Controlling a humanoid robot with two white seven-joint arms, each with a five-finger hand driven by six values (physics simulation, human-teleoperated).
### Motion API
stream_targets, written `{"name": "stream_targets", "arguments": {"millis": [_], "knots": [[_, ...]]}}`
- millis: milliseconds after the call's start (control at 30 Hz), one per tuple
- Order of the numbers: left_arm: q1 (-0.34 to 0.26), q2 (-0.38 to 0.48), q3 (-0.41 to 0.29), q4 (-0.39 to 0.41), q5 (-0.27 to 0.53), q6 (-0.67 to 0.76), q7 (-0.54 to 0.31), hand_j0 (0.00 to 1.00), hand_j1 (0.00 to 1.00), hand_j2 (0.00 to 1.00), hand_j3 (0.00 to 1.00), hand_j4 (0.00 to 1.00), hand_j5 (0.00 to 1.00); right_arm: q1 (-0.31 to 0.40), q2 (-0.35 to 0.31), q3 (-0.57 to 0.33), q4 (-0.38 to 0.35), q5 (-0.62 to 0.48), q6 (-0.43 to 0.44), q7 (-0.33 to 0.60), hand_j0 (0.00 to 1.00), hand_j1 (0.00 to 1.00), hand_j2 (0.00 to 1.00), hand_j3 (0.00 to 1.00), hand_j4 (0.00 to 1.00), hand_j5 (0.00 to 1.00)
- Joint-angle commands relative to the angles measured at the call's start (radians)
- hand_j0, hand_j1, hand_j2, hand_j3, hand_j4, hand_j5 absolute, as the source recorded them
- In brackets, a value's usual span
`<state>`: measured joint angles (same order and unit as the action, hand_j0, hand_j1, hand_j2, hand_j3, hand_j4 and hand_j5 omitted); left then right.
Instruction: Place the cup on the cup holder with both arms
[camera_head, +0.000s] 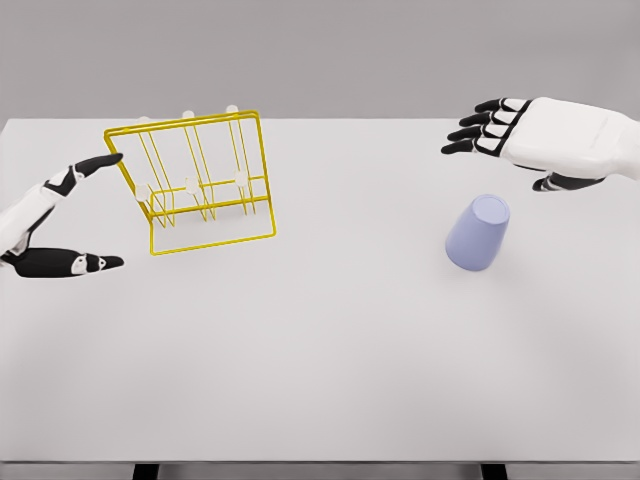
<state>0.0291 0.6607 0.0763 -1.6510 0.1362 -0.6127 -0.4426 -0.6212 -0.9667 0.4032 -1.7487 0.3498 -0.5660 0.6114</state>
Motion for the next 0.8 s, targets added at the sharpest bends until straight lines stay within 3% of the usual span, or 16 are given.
{"name": "stream_targets", "arguments": {"millis": [0,67,167,233,367,467,533,767], "knots": [[0.000,-0.001,0.007,0.000,0.002,0.002,-0.004,1.00,1.00,1.00,1.00,1.00,1.00,0.000,-0.001,-0.001,0.000,-0.003,0.003,0.000,1.00,1.00,1.00,1.00,1.00,1.00],[0.002,0.000,0.013,-0.001,0.010,0.002,-0.004,1.00,1.00,1.00,1.00,1.00,1.00,0.000,-0.012,0.000,-0.003,-0.006,0.002,0.000,1.00,1.00,1.00,1.00,1.00,1.00],[0.003,0.002,0.014,-0.001,0.014,0.002,-0.004,1.00,1.00,1.00,1.00,1.00,1.00,0.002,-0.122,-0.003,0.005,-0.034,-0.008,0.000,1.00,1.00,1.00,1.00,1.00,1.00],[0.003,0.004,0.014,-0.001,0.016,0.002,-0.004,1.00,1.00,1.00,1.00,1.00,1.00,0.000,-0.155,0.025,-0.005,-0.045,-0.015,0.000,1.00,1.00,1.00,1.00,1.00,1.00],[0.011,0.004,0.014,-0.012,0.025,0.002,-0.001,1.00,1.00,1.00,1.00,1.00,1.00,-0.086,-0.067,0.052,0.026,-0.054,-0.012,0.000,0.97,0.97,0.97,0.97,0.97,0.97],[0.011,0.002,0.019,-0.016,0.023,0.002,-0.001,1.00,1.00,1.00,1.00,1.00,1.00,-0.179,-0.030,0.255,0.147,-0.051,-0.045,0.000,0.97,0.97,0.97,0.97,0.97,0.97],[0.011,0.002,0.019,-0.016,0.023,0.002,-0.001,1.00,1.00,1.00,1.00,1.00,1.00,-0.186,-0.021,0.278,0.190,-0.048,-0.045,0.000,0.97,0.97,0.97,0.97,0.97,0.97],[0.011,0.000,0.026,-0.015,0.022,0.002,-0.005,1.00,1.00,1.00,1.00,1.00,1.00,-0.186,-0.018,0.355,0.189,-0.048,-0.045,0.000,0.98,0.98,0.98,0.98,0.98,0.98]]}}
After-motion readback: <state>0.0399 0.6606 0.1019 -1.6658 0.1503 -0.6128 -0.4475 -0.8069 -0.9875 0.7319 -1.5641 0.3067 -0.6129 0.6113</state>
